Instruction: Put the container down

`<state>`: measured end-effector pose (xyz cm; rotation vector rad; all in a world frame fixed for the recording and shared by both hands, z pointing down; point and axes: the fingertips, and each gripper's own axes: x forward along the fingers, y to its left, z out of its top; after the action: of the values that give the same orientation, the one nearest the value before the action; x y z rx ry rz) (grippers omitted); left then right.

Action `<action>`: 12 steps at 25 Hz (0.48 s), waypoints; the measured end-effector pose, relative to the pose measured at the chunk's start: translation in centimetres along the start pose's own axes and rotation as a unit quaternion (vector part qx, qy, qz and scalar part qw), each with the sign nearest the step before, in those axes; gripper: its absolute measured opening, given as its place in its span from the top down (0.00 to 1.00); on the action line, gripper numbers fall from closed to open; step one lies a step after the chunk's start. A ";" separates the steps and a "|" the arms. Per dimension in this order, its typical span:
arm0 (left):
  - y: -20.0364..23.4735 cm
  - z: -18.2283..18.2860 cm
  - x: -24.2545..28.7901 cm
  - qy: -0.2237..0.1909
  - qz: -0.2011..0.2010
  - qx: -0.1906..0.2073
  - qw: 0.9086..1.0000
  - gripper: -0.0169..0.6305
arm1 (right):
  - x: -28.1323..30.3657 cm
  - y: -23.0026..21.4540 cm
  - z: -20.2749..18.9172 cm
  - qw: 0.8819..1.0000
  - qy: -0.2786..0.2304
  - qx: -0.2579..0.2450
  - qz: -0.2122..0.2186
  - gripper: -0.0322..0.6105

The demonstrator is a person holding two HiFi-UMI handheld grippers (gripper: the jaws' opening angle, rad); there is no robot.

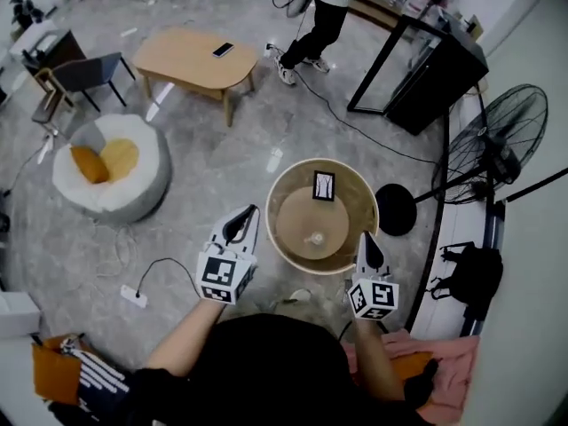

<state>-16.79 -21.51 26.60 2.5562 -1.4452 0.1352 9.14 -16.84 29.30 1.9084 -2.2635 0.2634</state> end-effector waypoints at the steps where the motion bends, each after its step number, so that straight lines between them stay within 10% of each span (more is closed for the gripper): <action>1: 0.1 1.1 -0.2 -0.006 0.002 0.005 1.000 0.93 | -0.3 -0.1 0.7 1.000 0.000 0.000 -0.002 0.92; 12: -0.6 7.1 1.0 -0.040 -0.009 0.021 0.999 0.93 | -0.3 -1.3 6.8 0.999 -0.003 -0.031 -0.018 0.92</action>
<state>-15.89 -23.61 19.74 2.6353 -1.4615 0.0627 10.42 -18.40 22.68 1.9177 -2.2118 0.1811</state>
